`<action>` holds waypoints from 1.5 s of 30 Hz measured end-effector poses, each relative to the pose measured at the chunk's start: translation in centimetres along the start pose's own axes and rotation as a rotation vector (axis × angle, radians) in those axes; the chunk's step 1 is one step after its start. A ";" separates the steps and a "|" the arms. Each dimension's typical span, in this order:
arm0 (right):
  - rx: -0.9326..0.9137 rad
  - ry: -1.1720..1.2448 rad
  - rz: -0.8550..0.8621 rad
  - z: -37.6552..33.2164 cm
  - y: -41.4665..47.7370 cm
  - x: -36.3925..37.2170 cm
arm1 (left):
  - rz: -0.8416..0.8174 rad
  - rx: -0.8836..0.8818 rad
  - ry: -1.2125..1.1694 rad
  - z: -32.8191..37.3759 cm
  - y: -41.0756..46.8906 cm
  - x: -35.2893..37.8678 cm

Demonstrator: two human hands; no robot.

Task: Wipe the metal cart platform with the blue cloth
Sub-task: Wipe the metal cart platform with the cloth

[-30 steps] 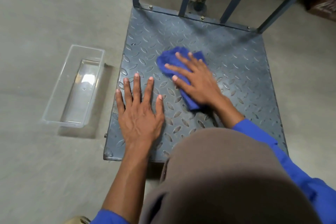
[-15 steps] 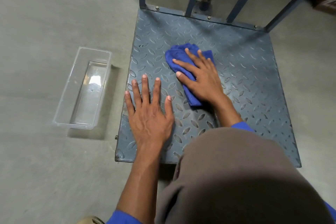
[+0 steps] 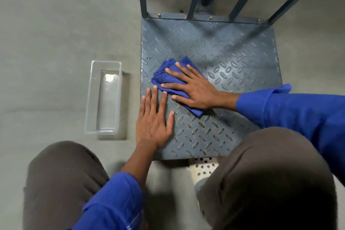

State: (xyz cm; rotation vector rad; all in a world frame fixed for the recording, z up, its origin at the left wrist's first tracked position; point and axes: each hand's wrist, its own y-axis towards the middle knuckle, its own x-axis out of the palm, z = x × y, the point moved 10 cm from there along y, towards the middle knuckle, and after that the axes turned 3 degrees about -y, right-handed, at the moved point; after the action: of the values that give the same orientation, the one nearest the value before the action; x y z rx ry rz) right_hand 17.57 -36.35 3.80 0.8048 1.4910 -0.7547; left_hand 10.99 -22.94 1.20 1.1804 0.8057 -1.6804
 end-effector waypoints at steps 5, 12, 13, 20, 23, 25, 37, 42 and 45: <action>-0.037 -0.013 -0.028 0.2 0.4 0.1 | -0.039 -0.016 -0.033 -0.1 0.3 0.0; 0.406 0.152 0.068 0.6 -0.5 0.1 | -0.086 -0.026 -0.052 0.5 0.2 -0.2; 0.502 0.175 0.088 0.3 -0.8 0.5 | -0.084 -0.024 -0.047 0.5 0.2 -0.2; 0.789 0.210 0.165 5.0 -3.5 0.0 | -0.051 -0.009 -0.073 0.2 0.0 -0.3; 0.940 0.230 0.194 2.1 -5.2 0.0 | -0.037 -0.012 -0.090 0.1 0.1 -0.3; 0.747 0.193 0.147 -2.3 -4.7 0.5 | -0.019 -0.003 -0.098 0.0 0.1 -0.2; 0.294 0.101 -0.001 -4.2 1.8 0.4 | 0.023 -0.025 -0.118 -0.3 -1.2 -0.6; 0.464 0.108 0.045 2.4 2.4 -0.4 | -0.017 -0.029 -0.103 -0.2 -1.2 -0.2; 0.721 0.183 0.079 2.2 1.9 -0.4 | -0.021 -0.031 -0.101 -0.3 -1.1 -0.2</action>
State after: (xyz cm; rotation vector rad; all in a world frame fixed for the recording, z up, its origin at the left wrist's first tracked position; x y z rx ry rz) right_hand 20.42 -37.14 4.09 1.4943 1.3314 -1.2072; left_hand 10.13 -22.17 1.33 1.0608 0.7817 -1.7242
